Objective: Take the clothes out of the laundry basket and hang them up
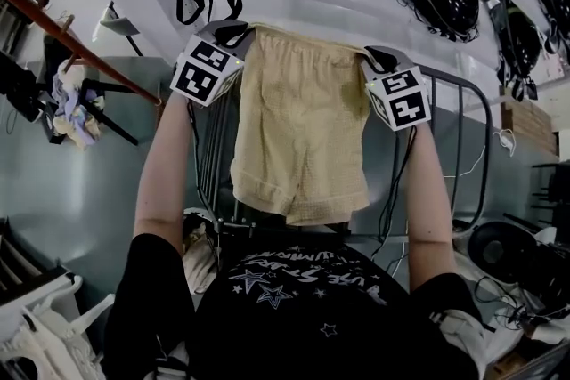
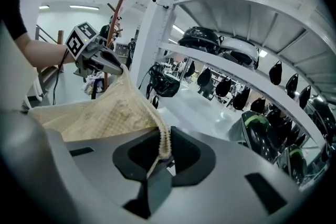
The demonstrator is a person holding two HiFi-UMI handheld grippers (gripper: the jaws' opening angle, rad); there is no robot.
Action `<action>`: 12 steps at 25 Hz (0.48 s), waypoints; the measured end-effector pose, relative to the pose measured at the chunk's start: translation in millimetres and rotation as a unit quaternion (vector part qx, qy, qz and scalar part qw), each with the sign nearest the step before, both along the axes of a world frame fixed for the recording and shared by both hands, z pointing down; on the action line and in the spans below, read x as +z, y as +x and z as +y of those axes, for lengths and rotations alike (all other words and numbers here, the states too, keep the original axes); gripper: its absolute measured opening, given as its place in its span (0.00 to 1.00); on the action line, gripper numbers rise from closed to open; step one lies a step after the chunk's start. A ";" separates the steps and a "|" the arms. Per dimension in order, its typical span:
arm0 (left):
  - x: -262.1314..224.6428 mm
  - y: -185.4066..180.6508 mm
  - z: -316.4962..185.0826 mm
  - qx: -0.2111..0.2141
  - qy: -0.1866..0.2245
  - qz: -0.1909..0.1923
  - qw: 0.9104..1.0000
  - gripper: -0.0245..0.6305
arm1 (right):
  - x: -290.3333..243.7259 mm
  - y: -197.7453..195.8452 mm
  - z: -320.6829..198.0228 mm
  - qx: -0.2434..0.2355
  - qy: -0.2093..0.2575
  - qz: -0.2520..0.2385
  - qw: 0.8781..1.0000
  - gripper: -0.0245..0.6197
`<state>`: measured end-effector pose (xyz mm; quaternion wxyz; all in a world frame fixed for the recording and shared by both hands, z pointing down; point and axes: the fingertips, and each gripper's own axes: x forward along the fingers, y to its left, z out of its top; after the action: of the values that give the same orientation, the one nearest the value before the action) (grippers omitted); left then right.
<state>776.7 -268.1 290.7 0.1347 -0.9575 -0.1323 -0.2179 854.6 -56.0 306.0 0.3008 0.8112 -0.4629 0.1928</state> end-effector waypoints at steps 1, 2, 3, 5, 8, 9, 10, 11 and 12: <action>7.0 2.2 -1.4 -0.001 -0.002 -0.007 1.000 0.09 | 6.3 3.3 -1.9 0.004 -0.006 -0.001 1.000 0.13; 13.9 4.2 -2.8 -0.002 -0.004 -0.015 1.000 0.09 | 12.5 6.5 -3.7 0.007 -0.013 -0.003 1.000 0.13; 20.2 6.2 -4.1 -0.005 -0.006 -0.021 1.000 0.09 | 18.4 9.7 -5.3 0.011 -0.020 -0.004 1.000 0.14; 30.9 9.1 -6.5 -0.012 -0.012 -0.031 0.999 0.09 | 28.3 15.3 -7.8 0.017 -0.033 -0.004 0.999 0.15; 42.6 10.0 -8.7 -0.021 -0.011 -0.041 0.999 0.09 | 36.7 17.6 -9.1 0.022 -0.047 -0.003 0.999 0.20; 45.4 9.6 -8.6 -0.022 -0.009 -0.044 0.999 0.09 | 38.5 16.0 -8.7 0.023 -0.051 -0.006 0.998 0.23; 47.5 9.0 -8.3 -0.021 -0.008 -0.046 0.999 0.09 | 40.1 14.6 -8.1 0.024 -0.053 -0.010 0.998 0.25; 49.1 8.3 -7.9 -0.021 -0.009 -0.048 0.999 0.09 | 41.9 14.2 -7.3 0.024 -0.054 -0.012 0.998 0.27; 50.1 7.6 -7.6 -0.021 -0.010 -0.049 0.999 0.09 | 43.9 14.7 -6.2 0.023 -0.055 -0.013 0.998 0.29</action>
<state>784.4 -275.6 340.9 0.1142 -0.9494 -0.1209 -0.2662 869.4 -62.2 349.8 0.3340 0.8016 -0.4365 0.2353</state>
